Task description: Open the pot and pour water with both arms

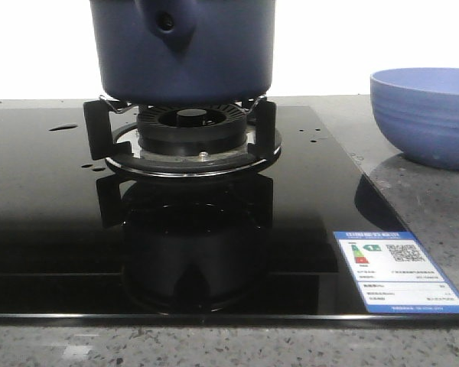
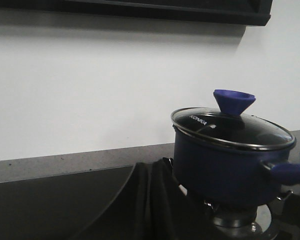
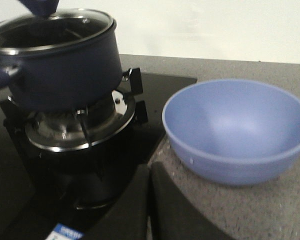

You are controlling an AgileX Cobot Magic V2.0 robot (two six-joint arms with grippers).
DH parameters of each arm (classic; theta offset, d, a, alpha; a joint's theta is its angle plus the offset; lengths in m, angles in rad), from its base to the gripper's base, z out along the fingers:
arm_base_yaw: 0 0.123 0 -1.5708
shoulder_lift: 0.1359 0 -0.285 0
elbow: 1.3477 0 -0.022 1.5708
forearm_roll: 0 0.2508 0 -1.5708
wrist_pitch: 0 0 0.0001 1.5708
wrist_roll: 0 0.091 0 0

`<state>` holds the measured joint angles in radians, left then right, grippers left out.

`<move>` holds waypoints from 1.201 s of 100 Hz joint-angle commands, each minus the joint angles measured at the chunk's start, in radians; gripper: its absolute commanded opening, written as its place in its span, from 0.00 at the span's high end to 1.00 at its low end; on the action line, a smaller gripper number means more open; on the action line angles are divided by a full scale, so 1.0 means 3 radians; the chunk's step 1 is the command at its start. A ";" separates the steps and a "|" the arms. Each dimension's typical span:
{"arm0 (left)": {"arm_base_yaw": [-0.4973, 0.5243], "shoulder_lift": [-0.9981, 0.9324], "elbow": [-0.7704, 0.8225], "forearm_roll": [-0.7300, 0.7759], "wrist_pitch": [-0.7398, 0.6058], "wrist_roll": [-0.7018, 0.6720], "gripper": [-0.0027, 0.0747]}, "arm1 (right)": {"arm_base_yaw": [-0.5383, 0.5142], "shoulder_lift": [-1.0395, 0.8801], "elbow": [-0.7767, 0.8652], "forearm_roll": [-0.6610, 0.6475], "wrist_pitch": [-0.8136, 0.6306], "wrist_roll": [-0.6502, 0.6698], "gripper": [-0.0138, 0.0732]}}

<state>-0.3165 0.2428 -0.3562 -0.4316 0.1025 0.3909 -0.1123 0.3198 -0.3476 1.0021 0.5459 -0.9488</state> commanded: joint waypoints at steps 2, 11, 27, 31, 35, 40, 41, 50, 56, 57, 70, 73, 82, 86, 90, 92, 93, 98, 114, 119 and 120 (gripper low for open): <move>0.0013 -0.0309 0.0178 -0.0126 -0.0284 -0.0002 0.99 | -0.0011 -0.0252 0.0145 0.0143 -0.0207 -0.0048 0.90; 0.0013 -0.0545 0.0334 -0.0203 -0.0284 -0.0002 0.99 | -0.0011 -0.0388 0.0246 0.0151 -0.0245 -0.0048 0.90; 0.0013 -0.0680 0.0399 -0.0209 -0.0277 -0.0002 0.99 | -0.0011 -0.0426 0.0268 0.0158 -0.0256 -0.0042 0.91; 0.0013 -0.0680 0.0399 -0.0209 -0.0269 -0.0002 0.99 | -0.0011 -0.0426 0.0268 0.0158 -0.0249 -0.0042 0.91; 0.0013 -0.0680 0.0399 -0.0209 -0.0269 -0.0002 0.99 | -0.0011 -0.0426 0.0268 0.0163 -0.0249 -0.0042 0.91; 0.0013 -0.0680 0.0399 -0.0209 -0.0275 -0.0002 0.99 | -0.0011 -0.0426 0.0268 0.0170 -0.0249 -0.0042 0.91; 0.0013 -0.0680 0.0399 -0.0209 -0.0275 -0.0002 0.99 | -0.0011 -0.0426 0.0268 0.0170 -0.0249 -0.0042 0.91; 0.0013 -0.0680 0.0399 -0.0209 -0.0275 -0.0002 0.99 | -0.0011 -0.0426 0.0268 0.0170 -0.0249 -0.0042 0.91; 0.0013 -0.0680 0.0399 -0.0209 -0.0275 -0.0002 0.99 | -0.0011 -0.0426 0.0268 0.0170 -0.0249 -0.0042 0.91; 0.0013 -0.0680 0.0399 -0.0209 -0.0275 -0.0002 0.99 | -0.0011 -0.0426 0.0268 0.0170 -0.0249 -0.0042 0.91; 0.0013 -0.0680 0.0399 -0.0209 -0.0275 -0.0002 0.99 | -0.0011 -0.0426 0.0268 0.0170 -0.0249 -0.0042 0.91; 0.0013 -0.0680 0.0399 -0.0209 -0.0275 -0.0002 0.99 | -0.0011 -0.0426 0.0268 0.0170 -0.0249 -0.0042 0.91; 0.0013 -0.0680 0.0399 -0.0209 -0.0275 -0.0002 0.99 | -0.0011 -0.0426 0.0268 0.0170 -0.0249 -0.0042 0.91; 0.0013 -0.0680 0.0399 -0.0209 -0.0275 -0.0002 0.99 | -0.0011 -0.0426 0.0268 0.0170 -0.0249 -0.0042 0.91; 0.0013 -0.0680 0.0399 -0.0209 -0.0275 -0.0002 0.99 | -0.0011 -0.0426 0.0268 0.0170 -0.0249 -0.0042 0.91; 0.0013 -0.0680 0.0399 -0.0209 -0.0275 -0.0002 0.99 | -0.0011 -0.0426 0.0268 0.0170 -0.0249 -0.0042 0.91; 0.0013 -0.0680 0.0399 -0.0209 -0.0275 -0.0002 0.99 | -0.0011 -0.0426 0.0268 0.0170 -0.0249 -0.0042 0.91; 0.0013 -0.0680 0.0399 -0.0209 -0.0275 -0.0002 0.99 | -0.0011 -0.0426 0.0268 0.0170 -0.0249 -0.0042 0.91; 0.0065 -0.0680 0.0407 0.0099 -0.0174 -0.0029 0.99 | -0.0011 -0.0426 0.0268 0.0170 -0.0249 -0.0042 0.91; 0.0150 -0.0673 0.0429 0.0279 -0.0107 -0.0177 0.99 | -0.0011 -0.0426 0.0268 0.0170 -0.0249 -0.0042 0.91; 0.0181 -0.0673 0.0435 0.0351 -0.0099 -0.0263 0.99 | -0.0011 -0.0426 0.0268 0.0170 -0.0249 -0.0042 0.91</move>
<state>-0.2958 0.0302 -0.2084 -0.4109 0.1019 0.3808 -0.1123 0.1867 -0.2405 1.0143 0.5177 -0.9507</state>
